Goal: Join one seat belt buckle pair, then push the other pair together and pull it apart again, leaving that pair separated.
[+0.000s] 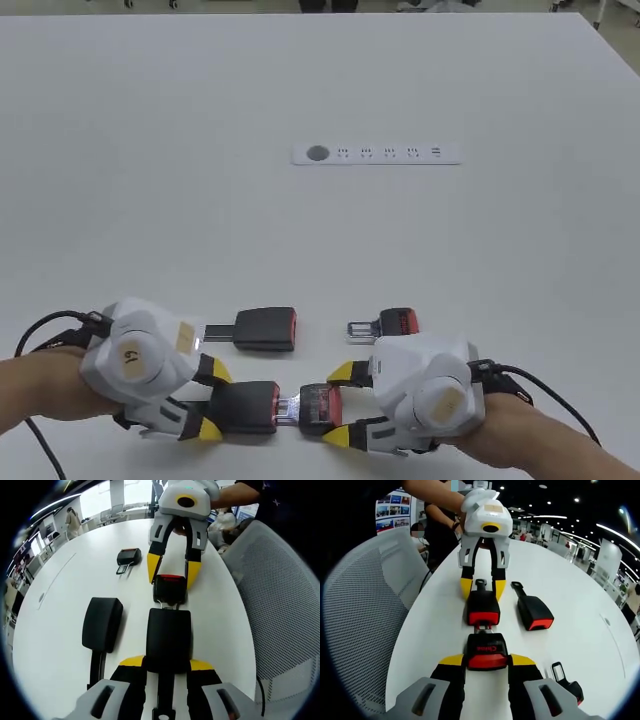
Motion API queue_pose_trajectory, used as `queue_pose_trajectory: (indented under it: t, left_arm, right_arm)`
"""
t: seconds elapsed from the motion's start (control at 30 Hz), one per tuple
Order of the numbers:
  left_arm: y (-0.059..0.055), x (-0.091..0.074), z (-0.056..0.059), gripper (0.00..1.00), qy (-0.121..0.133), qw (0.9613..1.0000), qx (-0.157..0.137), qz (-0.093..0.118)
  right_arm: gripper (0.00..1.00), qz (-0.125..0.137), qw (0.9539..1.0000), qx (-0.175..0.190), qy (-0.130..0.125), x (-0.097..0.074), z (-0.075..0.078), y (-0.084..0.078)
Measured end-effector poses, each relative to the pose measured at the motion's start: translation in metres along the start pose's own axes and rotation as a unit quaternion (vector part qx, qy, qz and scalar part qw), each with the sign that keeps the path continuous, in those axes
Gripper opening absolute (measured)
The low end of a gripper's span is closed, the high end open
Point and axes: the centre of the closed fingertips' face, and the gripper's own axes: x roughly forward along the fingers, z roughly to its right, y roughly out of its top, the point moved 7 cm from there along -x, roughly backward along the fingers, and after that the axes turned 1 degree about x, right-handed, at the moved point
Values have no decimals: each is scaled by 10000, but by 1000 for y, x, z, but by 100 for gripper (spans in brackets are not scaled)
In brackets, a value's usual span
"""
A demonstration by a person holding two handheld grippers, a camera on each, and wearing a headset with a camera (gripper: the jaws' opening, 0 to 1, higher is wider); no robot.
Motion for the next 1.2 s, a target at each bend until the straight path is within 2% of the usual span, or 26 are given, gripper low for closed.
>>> queue_pose_trajectory:
  t: [0.57, 0.83, 0.93, 1.13, 1.17, 1.2]
  left_arm:
    - [0, 0, 2, 31, 61, 9999, -121, 34]
    - [-1, 0, 1, 31, 40, 10000, -79, 6]
    - [0, 0, 1, 31, 44, 10000, -68, 4]
    - [-1, 0, 1, 31, 40, 10000, -59, -1]
    - [-2, 0, 1, 31, 36, 10000, -57, -50]
    - [-3, -1, 1, 31, 37, 10000, -80, -41]
  right_arm:
    - [28, -112, 9998, 123, -71, 4, -2, 8]
    - [27, -154, 9997, 157, -72, 5, -1, 8]
    - [27, -88, 9997, 199, -60, 11, 0, 12]
    - [27, -124, 9996, 255, -92, 16, -2, 14]
    - [27, -14, 9997, 230, -116, 17, -3, 18]
    - [27, -99, 9995, 254, -129, 13, -8, 19]
